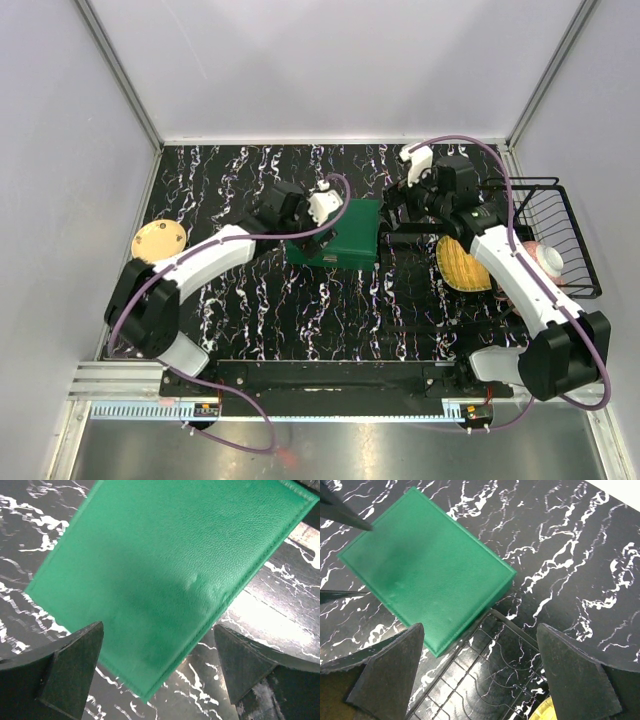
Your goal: Organize the mixed jewelry
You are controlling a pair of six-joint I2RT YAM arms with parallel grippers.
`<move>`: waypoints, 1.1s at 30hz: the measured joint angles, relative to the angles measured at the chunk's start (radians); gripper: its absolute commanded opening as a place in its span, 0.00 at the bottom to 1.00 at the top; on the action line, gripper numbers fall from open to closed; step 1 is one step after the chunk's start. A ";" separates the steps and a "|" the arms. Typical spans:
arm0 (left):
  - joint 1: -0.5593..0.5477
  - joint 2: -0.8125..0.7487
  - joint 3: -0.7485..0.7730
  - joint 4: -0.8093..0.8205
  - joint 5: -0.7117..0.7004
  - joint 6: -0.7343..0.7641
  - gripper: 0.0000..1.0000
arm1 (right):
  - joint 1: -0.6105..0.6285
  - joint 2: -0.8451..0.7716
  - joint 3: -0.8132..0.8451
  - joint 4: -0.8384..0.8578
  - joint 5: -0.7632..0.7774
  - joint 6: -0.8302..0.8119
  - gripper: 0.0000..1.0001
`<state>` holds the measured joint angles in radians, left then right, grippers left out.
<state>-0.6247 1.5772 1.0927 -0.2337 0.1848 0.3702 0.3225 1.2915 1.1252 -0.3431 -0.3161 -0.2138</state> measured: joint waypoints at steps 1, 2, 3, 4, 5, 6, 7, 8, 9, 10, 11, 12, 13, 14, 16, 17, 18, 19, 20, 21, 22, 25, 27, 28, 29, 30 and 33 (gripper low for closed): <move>0.004 -0.028 -0.007 -0.011 -0.006 -0.002 0.99 | 0.000 0.000 0.001 0.000 0.019 0.003 1.00; 0.011 -0.064 -0.013 -0.019 -0.010 -0.005 0.99 | 0.000 0.000 0.004 -0.002 0.039 0.006 1.00; 0.018 -0.101 -0.017 -0.020 -0.014 -0.011 0.99 | 0.000 0.000 0.008 -0.002 0.056 0.008 1.00; 0.030 -0.148 -0.018 -0.019 -0.021 -0.026 0.99 | 0.000 0.000 0.013 -0.003 0.075 0.012 1.00; 0.042 -0.185 -0.018 -0.016 -0.027 -0.035 0.99 | 0.000 0.000 0.021 -0.002 0.095 0.013 1.00; 0.057 -0.224 -0.018 -0.008 -0.038 -0.049 0.99 | 0.000 0.000 0.031 -0.002 0.114 0.016 1.00; 0.075 -0.262 -0.018 0.003 -0.050 -0.064 0.99 | 0.000 0.000 0.042 -0.003 0.128 0.020 1.00; 0.100 -0.302 -0.015 0.013 -0.067 -0.084 0.99 | 0.000 0.000 0.058 -0.003 0.150 0.025 1.00; 0.120 -0.325 -0.011 0.021 -0.079 -0.101 0.99 | 0.000 0.001 0.076 -0.003 0.172 0.029 1.00; 0.151 -0.349 -0.005 0.029 -0.094 -0.122 0.99 | 0.000 0.002 0.099 -0.005 0.196 0.032 1.00; 0.180 -0.366 0.001 0.034 -0.102 -0.144 0.99 | 0.000 0.004 0.119 -0.006 0.211 0.035 1.00; 0.211 -0.379 0.007 0.038 -0.111 -0.165 0.99 | 0.000 0.006 0.151 -0.006 0.231 0.037 1.00; 0.248 -0.390 0.013 0.044 -0.119 -0.190 0.99 | 0.000 0.008 0.179 -0.006 0.255 0.038 1.00; 0.274 -0.396 0.018 0.045 -0.126 -0.207 0.99 | 0.000 0.011 0.200 -0.005 0.273 0.039 1.00; 0.337 -0.406 0.035 0.044 -0.153 -0.248 0.99 | 0.001 0.016 0.249 0.002 0.327 0.042 1.00; 0.351 -0.407 0.042 0.043 -0.161 -0.257 0.99 | 0.001 0.018 0.264 0.005 0.345 0.043 1.00; 0.367 -0.407 0.053 0.041 -0.171 -0.271 0.99 | 0.001 0.019 0.277 0.009 0.372 0.046 1.00; 0.380 -0.407 0.063 0.041 -0.176 -0.282 0.99 | 0.001 0.021 0.286 0.013 0.395 0.047 1.00; 0.391 -0.407 0.071 0.041 -0.181 -0.293 0.99 | 0.001 0.021 0.290 0.021 0.416 0.048 1.00; 0.401 -0.409 0.079 0.041 -0.185 -0.304 0.99 | 0.002 0.021 0.290 0.027 0.435 0.050 1.00; 0.409 -0.412 0.083 0.041 -0.190 -0.315 0.99 | 0.002 0.021 0.290 0.032 0.450 0.051 1.00; 0.426 -0.418 0.086 0.045 -0.203 -0.340 0.99 | 0.002 0.021 0.287 0.053 0.480 0.054 1.00; 0.431 -0.420 0.086 0.047 -0.211 -0.354 0.99 | 0.002 0.019 0.285 0.068 0.486 0.055 1.00; 0.431 -0.421 0.086 0.048 -0.214 -0.362 0.99 | 0.002 0.018 0.283 0.074 0.490 0.055 1.00; 0.432 -0.422 0.086 0.048 -0.217 -0.369 0.99 | 0.002 0.017 0.281 0.080 0.491 0.055 1.00; 0.432 -0.422 0.086 0.048 -0.220 -0.373 0.99 | 0.002 0.016 0.280 0.084 0.492 0.055 1.00; 0.431 -0.425 0.086 0.050 -0.224 -0.383 0.99 | 0.002 0.015 0.276 0.090 0.493 0.058 1.00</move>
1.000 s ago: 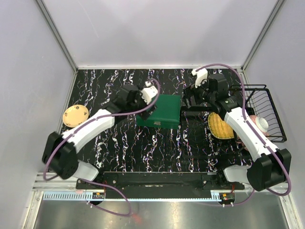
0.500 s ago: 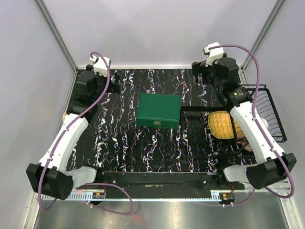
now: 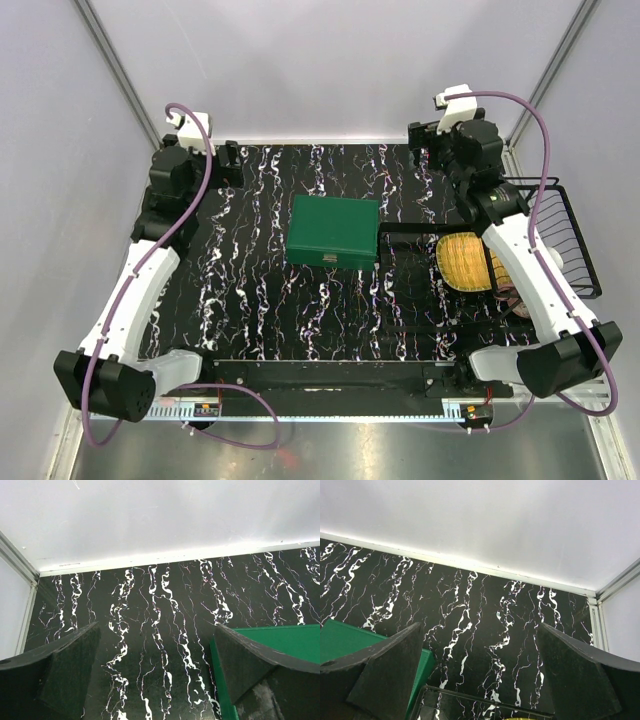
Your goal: Organize the mixed jewelry
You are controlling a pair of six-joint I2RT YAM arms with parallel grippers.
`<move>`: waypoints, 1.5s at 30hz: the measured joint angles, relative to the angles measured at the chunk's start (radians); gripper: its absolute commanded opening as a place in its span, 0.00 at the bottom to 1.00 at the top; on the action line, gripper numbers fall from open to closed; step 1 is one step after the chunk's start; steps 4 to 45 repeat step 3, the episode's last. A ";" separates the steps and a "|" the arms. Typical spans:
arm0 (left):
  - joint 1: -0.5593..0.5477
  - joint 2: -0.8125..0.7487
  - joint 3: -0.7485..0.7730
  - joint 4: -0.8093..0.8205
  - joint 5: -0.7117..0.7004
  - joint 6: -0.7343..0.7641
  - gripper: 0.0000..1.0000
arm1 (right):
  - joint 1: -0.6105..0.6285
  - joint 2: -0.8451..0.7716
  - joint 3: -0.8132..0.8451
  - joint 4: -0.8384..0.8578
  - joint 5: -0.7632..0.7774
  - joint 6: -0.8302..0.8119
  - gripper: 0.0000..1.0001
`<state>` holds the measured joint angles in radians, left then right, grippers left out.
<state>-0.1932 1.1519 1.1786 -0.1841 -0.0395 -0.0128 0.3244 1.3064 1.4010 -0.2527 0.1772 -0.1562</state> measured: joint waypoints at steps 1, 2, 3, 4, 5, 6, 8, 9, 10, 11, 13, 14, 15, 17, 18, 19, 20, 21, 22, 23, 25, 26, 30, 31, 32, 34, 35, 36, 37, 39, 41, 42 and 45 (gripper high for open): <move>0.000 0.000 0.000 0.000 -0.001 -0.001 0.99 | 0.000 0.000 -0.001 0.001 0.002 0.001 1.00; 0.000 -0.001 0.000 0.000 -0.003 -0.003 0.99 | 0.000 0.000 -0.003 0.001 0.006 0.001 0.99; 0.002 -0.002 0.000 0.000 -0.006 -0.004 0.99 | 0.000 0.000 -0.003 0.001 0.007 0.002 1.00; 0.002 -0.002 0.000 0.000 -0.006 -0.004 0.99 | 0.000 0.000 -0.003 0.001 0.007 0.002 1.00; 0.002 -0.002 0.000 0.000 -0.006 -0.004 0.99 | 0.000 0.000 -0.003 0.001 0.007 0.002 1.00; 0.002 -0.002 0.000 0.000 -0.006 -0.004 0.99 | 0.000 0.000 -0.003 0.001 0.007 0.002 1.00; 0.002 -0.002 0.000 0.000 -0.006 -0.004 0.99 | 0.000 0.000 -0.003 0.001 0.007 0.002 1.00; 0.002 -0.002 0.000 0.000 -0.006 -0.004 0.99 | 0.000 0.000 -0.003 0.001 0.007 0.002 1.00; 0.002 -0.002 0.000 0.000 -0.006 -0.004 0.99 | 0.000 0.000 -0.003 0.001 0.007 0.002 1.00; 0.002 -0.002 0.000 0.000 -0.006 -0.004 0.99 | 0.000 0.000 -0.003 0.001 0.007 0.002 1.00; 0.002 -0.002 0.000 0.000 -0.006 -0.004 0.99 | 0.000 0.000 -0.003 0.001 0.007 0.002 1.00; 0.002 -0.002 0.000 0.000 -0.006 -0.004 0.99 | 0.000 0.000 -0.003 0.001 0.007 0.002 1.00; 0.002 -0.002 0.000 0.000 -0.006 -0.004 0.99 | 0.000 0.000 -0.003 0.001 0.007 0.002 1.00; 0.002 -0.002 0.000 0.000 -0.006 -0.004 0.99 | 0.000 0.000 -0.003 0.001 0.007 0.002 1.00; 0.002 -0.002 0.000 0.000 -0.006 -0.004 0.99 | 0.000 0.000 -0.003 0.001 0.007 0.002 1.00; 0.002 -0.002 0.000 0.000 -0.006 -0.004 0.99 | 0.000 0.000 -0.003 0.001 0.007 0.002 1.00; 0.002 -0.002 0.000 0.000 -0.006 -0.004 0.99 | 0.000 0.000 -0.003 0.001 0.007 0.002 1.00; 0.002 -0.002 0.000 0.000 -0.006 -0.004 0.99 | 0.000 0.000 -0.003 0.001 0.007 0.002 1.00; 0.002 -0.002 0.000 0.000 -0.006 -0.004 0.99 | 0.000 0.000 -0.003 0.001 0.007 0.002 1.00; 0.002 -0.002 0.000 0.000 -0.006 -0.004 0.99 | 0.000 0.000 -0.003 0.001 0.007 0.002 1.00; 0.002 -0.002 0.000 0.000 -0.006 -0.004 0.99 | 0.000 0.000 -0.003 0.001 0.007 0.002 1.00; 0.002 -0.002 0.000 0.000 -0.006 -0.004 0.99 | 0.000 0.000 -0.003 0.001 0.007 0.002 1.00; 0.002 -0.002 0.000 0.000 -0.006 -0.004 0.99 | 0.000 0.000 -0.003 0.001 0.007 0.002 1.00; 0.002 -0.002 0.000 0.000 -0.006 -0.004 0.99 | 0.000 0.000 -0.003 0.001 0.007 0.002 1.00; 0.002 -0.002 0.000 0.000 -0.006 -0.004 0.99 | 0.000 0.000 -0.003 0.001 0.007 0.002 1.00; 0.002 -0.002 0.000 0.000 -0.006 -0.004 0.99 | 0.000 0.000 -0.003 0.001 0.007 0.002 1.00; 0.002 -0.002 0.000 0.000 -0.006 -0.004 0.99 | 0.000 0.000 -0.003 0.001 0.007 0.002 1.00; 0.002 -0.002 0.000 0.000 -0.006 -0.004 0.99 | 0.000 0.000 -0.003 0.001 0.007 0.002 1.00; 0.002 -0.002 0.000 0.000 -0.006 -0.004 0.99 | 0.000 0.000 -0.003 0.001 0.007 0.002 1.00; 0.002 -0.002 0.000 0.000 -0.006 -0.004 0.99 | 0.000 0.000 -0.003 0.001 0.007 0.002 1.00; 0.002 -0.002 0.000 0.000 -0.006 -0.004 0.99 | 0.000 0.000 -0.003 0.001 0.007 0.002 1.00; 0.002 -0.002 0.000 0.000 -0.006 -0.004 0.99 | 0.000 0.000 -0.003 0.001 0.007 0.002 1.00; 0.002 -0.002 0.000 0.000 -0.006 -0.004 0.99 | 0.000 0.000 -0.003 0.001 0.007 0.002 1.00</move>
